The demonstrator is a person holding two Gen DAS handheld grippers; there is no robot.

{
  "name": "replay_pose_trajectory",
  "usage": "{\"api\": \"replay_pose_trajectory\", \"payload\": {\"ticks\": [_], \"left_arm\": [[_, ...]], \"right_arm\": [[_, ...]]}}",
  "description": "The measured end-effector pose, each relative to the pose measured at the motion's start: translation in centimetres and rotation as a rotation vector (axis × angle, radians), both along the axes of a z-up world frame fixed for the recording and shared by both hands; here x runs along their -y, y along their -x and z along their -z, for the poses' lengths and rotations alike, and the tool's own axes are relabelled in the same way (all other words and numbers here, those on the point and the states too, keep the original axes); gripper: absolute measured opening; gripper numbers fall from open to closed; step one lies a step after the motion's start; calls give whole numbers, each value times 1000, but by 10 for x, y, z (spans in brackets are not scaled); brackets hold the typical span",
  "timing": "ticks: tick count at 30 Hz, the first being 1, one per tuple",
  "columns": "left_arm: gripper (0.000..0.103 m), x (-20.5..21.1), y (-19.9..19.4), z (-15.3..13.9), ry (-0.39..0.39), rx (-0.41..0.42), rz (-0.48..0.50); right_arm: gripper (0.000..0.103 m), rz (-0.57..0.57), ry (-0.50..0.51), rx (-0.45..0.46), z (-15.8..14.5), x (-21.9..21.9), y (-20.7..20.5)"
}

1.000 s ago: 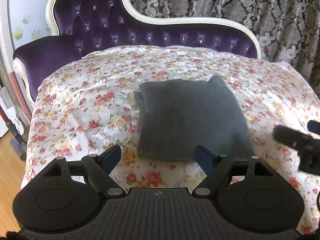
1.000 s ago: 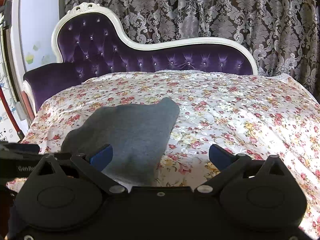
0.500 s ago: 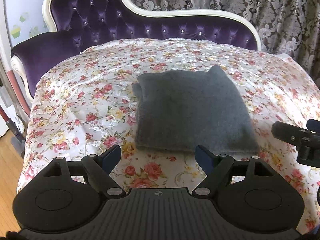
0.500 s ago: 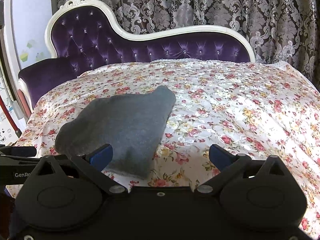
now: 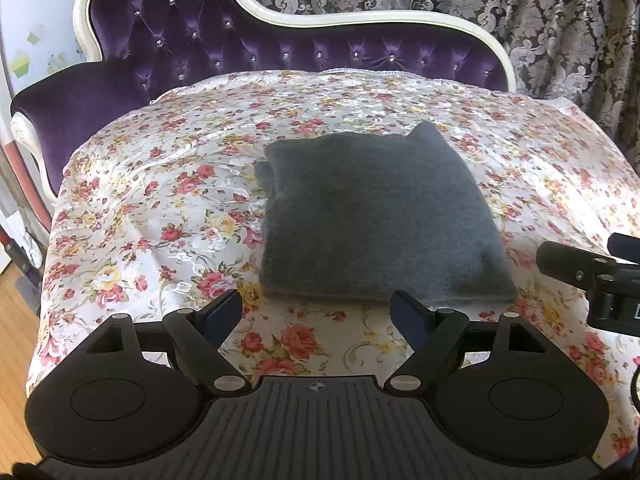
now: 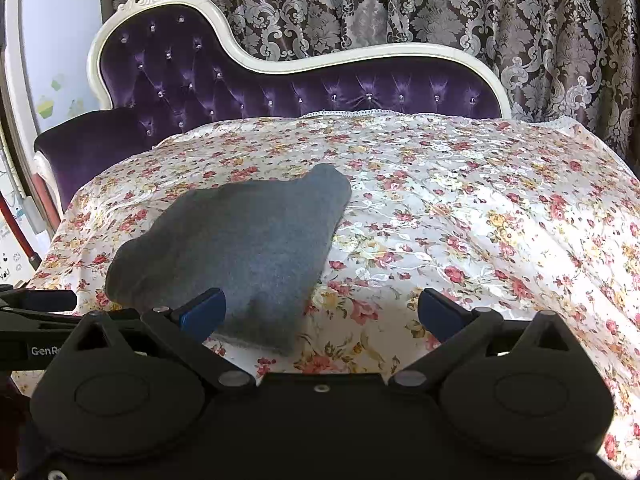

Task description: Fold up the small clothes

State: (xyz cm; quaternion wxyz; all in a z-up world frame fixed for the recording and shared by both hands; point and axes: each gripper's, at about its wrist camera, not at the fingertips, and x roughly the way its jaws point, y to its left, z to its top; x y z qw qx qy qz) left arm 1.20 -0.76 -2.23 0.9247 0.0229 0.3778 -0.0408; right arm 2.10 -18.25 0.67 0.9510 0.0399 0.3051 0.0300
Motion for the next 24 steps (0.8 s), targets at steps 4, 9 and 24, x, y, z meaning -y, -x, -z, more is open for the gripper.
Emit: {"api": "replay_pose_trajectory", "payload": {"ticks": [4, 9, 24], "left_arm": [[81, 1, 0, 0, 3, -3, 1], [81, 1, -1, -1, 7, -1, 0], [81, 0, -1, 1, 19, -11, -11]], "right_arm": [[102, -1, 4, 4, -1, -1, -1], [102, -4, 7, 5, -1, -1, -1], [102, -5, 7, 5, -1, -2, 0]]}}
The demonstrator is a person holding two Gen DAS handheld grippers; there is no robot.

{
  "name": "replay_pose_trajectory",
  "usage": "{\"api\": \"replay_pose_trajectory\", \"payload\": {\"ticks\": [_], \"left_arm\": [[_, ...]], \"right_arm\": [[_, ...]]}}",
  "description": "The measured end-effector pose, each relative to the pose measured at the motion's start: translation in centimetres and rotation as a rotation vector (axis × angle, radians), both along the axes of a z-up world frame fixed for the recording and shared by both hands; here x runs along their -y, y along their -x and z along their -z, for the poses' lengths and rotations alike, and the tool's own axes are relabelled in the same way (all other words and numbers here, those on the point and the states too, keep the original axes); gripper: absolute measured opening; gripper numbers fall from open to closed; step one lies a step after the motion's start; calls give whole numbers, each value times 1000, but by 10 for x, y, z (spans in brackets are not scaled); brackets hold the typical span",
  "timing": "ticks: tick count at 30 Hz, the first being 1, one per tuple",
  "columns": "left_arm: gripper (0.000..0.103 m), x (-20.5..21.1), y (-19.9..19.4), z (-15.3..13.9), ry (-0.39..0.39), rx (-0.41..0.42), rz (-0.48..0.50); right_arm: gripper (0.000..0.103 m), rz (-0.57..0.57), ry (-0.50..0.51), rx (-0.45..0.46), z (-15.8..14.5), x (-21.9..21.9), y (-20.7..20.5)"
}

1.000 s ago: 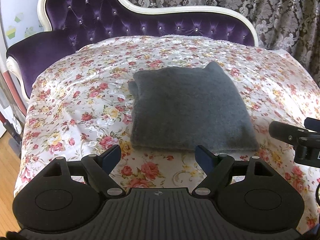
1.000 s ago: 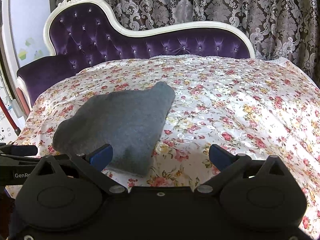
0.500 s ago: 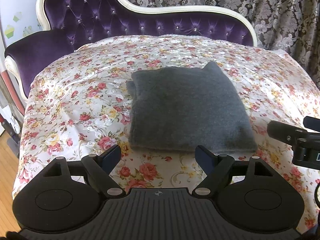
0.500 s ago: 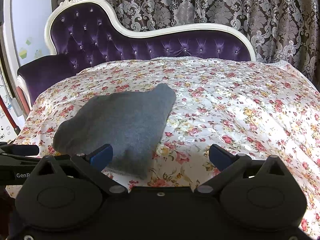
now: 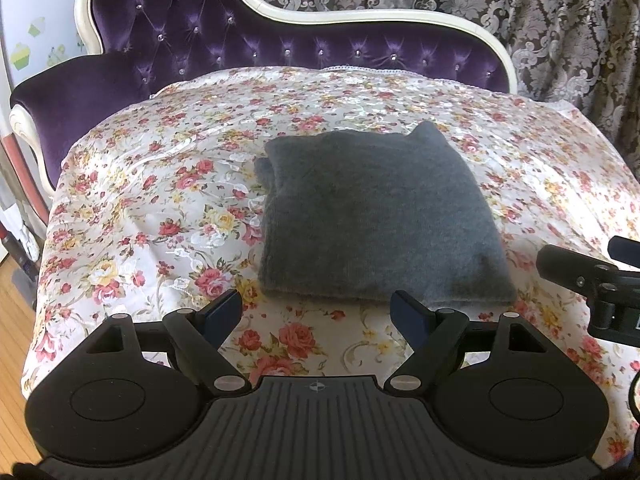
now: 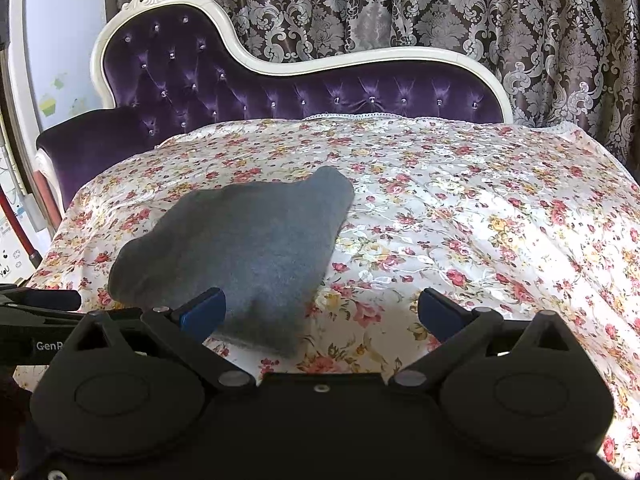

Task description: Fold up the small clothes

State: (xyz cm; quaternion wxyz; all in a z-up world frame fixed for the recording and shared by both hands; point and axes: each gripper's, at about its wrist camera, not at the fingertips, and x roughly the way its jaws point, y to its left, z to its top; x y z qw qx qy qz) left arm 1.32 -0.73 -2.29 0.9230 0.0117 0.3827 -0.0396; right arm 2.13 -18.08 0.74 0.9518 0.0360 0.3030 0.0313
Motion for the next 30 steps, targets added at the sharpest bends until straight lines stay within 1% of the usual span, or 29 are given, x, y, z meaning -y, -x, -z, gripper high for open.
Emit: {"api": "replay_pose_trajectory", "payload": {"ticks": [30], "left_arm": [[81, 0, 0, -1, -3, 3, 12]], "right_arm": [[102, 1, -15, 5, 1, 5, 1]]}}
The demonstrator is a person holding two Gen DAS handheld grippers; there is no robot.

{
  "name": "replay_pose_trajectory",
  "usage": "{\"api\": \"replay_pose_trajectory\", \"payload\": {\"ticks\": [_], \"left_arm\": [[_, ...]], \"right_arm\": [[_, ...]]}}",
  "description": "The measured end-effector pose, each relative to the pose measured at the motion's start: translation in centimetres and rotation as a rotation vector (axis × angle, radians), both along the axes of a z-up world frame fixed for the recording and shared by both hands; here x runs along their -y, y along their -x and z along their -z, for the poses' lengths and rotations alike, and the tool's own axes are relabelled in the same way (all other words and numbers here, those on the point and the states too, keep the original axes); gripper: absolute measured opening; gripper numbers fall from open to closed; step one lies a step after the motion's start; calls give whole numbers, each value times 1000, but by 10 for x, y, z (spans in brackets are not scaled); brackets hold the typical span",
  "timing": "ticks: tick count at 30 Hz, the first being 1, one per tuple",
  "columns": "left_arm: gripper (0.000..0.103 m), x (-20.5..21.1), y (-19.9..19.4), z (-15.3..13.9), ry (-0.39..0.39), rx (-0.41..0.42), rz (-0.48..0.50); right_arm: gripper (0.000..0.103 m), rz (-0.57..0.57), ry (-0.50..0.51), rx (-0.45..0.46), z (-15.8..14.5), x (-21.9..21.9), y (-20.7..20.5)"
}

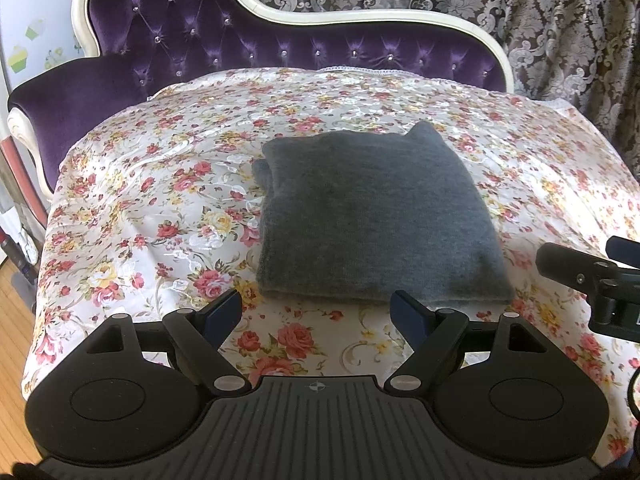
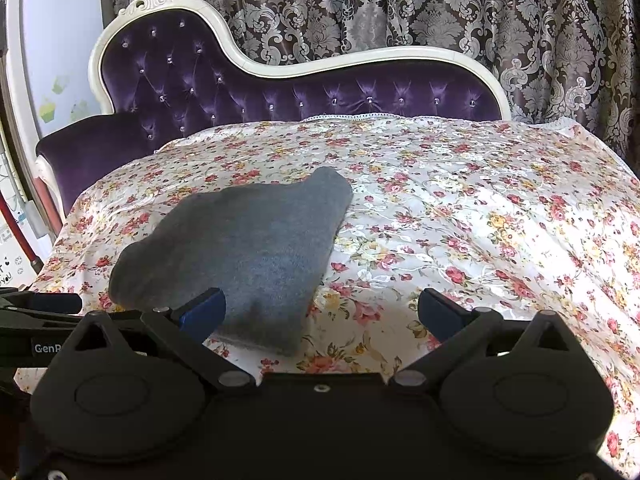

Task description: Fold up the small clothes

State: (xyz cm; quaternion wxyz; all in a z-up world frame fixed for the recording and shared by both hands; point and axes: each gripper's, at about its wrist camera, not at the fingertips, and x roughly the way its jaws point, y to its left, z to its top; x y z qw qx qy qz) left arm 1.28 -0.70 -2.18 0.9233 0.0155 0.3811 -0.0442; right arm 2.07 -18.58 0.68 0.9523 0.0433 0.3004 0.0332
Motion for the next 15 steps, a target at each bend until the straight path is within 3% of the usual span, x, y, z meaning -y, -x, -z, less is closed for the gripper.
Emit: {"api": "replay_pose_trajectory", "payload": {"ticks": [15], "left_arm": [[81, 0, 0, 0, 1, 1, 6]], "right_arm": [[102, 0, 1, 0, 0, -1, 0]]}}
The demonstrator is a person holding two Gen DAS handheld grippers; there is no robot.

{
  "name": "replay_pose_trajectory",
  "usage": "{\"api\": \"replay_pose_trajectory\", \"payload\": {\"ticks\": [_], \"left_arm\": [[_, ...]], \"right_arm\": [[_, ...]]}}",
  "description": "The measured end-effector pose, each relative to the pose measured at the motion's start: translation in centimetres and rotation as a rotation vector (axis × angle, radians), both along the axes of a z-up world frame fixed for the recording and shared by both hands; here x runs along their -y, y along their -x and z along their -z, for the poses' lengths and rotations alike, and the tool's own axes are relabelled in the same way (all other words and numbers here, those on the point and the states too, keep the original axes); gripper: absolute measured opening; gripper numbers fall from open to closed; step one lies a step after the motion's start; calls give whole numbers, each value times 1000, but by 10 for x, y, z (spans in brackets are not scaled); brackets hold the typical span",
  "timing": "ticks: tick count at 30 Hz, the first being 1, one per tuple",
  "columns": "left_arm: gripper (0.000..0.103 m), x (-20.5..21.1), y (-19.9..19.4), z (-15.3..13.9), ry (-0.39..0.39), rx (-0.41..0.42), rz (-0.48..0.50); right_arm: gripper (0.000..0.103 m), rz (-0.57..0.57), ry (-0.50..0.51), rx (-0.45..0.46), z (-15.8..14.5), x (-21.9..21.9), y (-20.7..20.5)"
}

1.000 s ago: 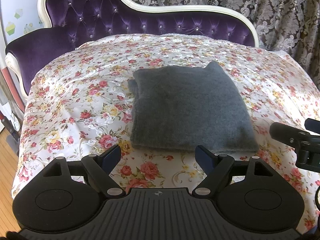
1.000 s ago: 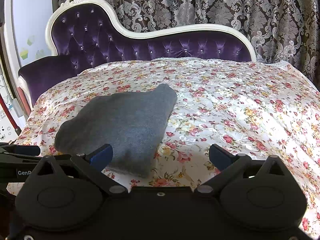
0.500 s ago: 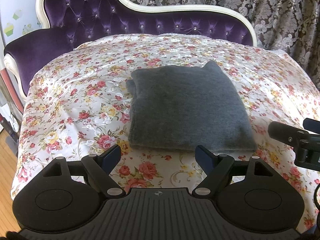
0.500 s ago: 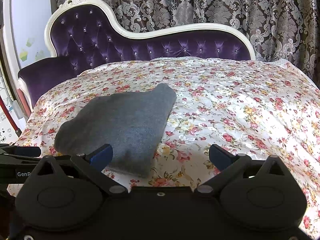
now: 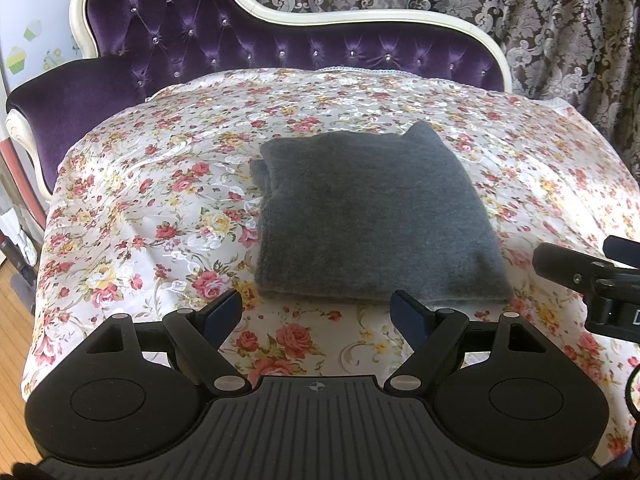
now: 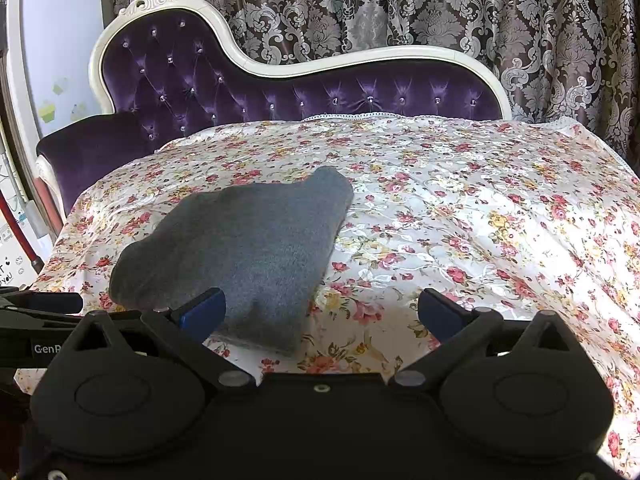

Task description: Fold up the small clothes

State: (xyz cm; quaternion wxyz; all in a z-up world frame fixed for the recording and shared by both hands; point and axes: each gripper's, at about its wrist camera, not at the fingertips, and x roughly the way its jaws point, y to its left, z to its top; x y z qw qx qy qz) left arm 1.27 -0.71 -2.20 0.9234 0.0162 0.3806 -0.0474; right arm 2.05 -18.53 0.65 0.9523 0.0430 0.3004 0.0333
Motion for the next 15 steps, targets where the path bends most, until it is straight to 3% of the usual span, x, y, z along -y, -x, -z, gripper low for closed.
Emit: {"api": "replay_pose_trajectory", "payload": {"ticks": [15], "left_arm": [[80, 0, 1, -1, -6, 10, 11]], "right_arm": [[102, 2, -2, -3, 1, 0, 0]]}}
